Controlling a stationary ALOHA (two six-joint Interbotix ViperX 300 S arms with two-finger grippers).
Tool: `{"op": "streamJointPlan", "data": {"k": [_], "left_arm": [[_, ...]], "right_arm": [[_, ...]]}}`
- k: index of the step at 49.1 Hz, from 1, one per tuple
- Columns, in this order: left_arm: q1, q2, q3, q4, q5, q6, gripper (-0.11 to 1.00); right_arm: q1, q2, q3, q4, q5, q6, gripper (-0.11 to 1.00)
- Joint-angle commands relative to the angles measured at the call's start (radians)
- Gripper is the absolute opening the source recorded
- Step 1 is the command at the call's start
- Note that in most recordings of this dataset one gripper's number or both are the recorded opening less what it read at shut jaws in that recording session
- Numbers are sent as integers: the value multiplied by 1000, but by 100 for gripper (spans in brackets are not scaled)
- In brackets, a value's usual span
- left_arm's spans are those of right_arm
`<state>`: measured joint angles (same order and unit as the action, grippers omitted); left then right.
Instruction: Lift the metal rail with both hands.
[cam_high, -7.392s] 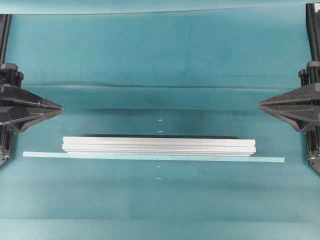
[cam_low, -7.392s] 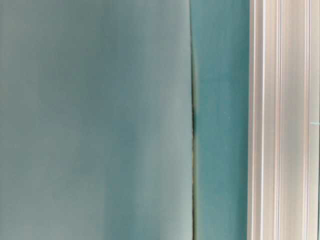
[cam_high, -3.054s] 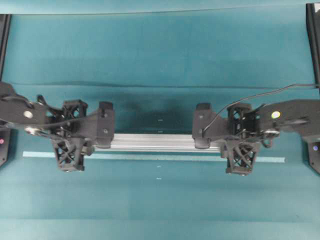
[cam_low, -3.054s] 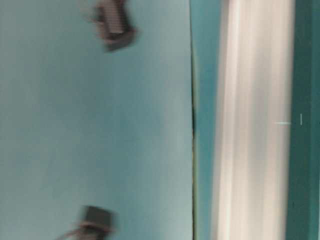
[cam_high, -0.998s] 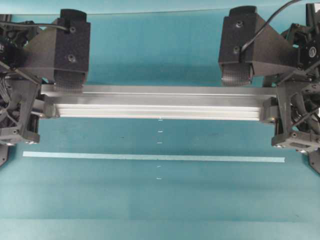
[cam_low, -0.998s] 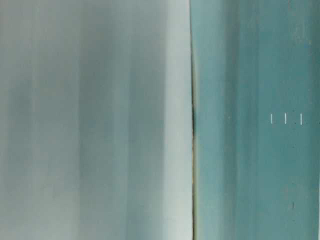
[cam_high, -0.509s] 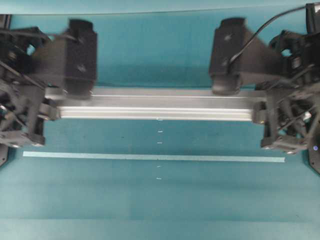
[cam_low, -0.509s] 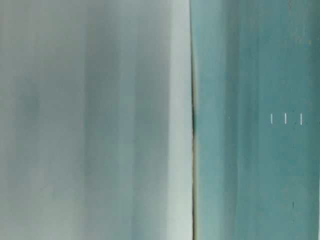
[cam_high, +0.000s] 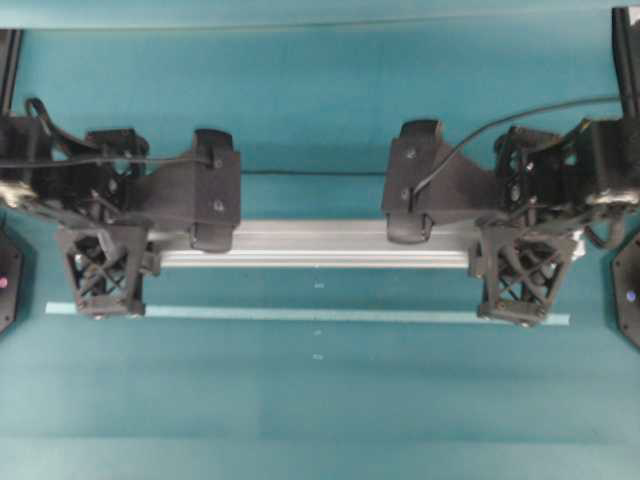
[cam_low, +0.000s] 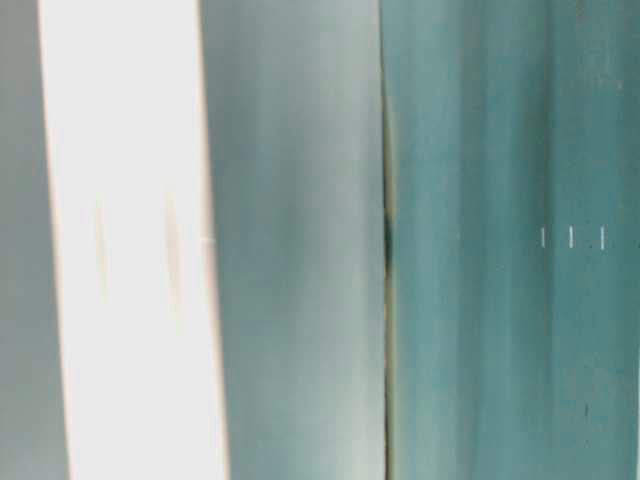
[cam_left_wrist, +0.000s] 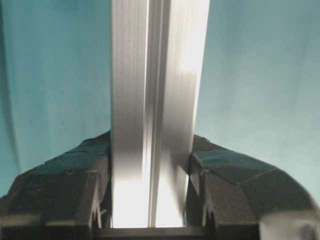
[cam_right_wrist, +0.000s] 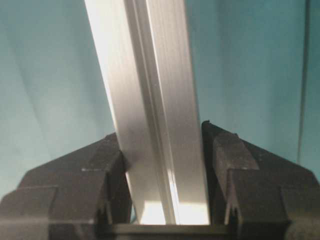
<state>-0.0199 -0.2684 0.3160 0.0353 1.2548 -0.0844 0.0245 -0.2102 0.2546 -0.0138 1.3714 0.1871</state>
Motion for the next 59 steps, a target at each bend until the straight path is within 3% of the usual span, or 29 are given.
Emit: {"op": "streamJointPlan", "data": {"k": [1,11,28,36,59], "left_arm": [[0,-12,14,-5,-74,-28,29],[11,8,94,-3,-181,-26,29],[21,66,235,-5,-365,-26,29],[29,84,267,-3,-437,-21,29],[43,189,350,-5,-614,-21,29]], "right_arm": [[-25,-2,26,-12,-77,14,38],[-23,17,143,-12,-201,-2,38],[-23,63,258,-12,-354,-18,38],[-23,91,308,-12,-437,-55,38],[-18,164,414,-11,-609,-63,38]]}}
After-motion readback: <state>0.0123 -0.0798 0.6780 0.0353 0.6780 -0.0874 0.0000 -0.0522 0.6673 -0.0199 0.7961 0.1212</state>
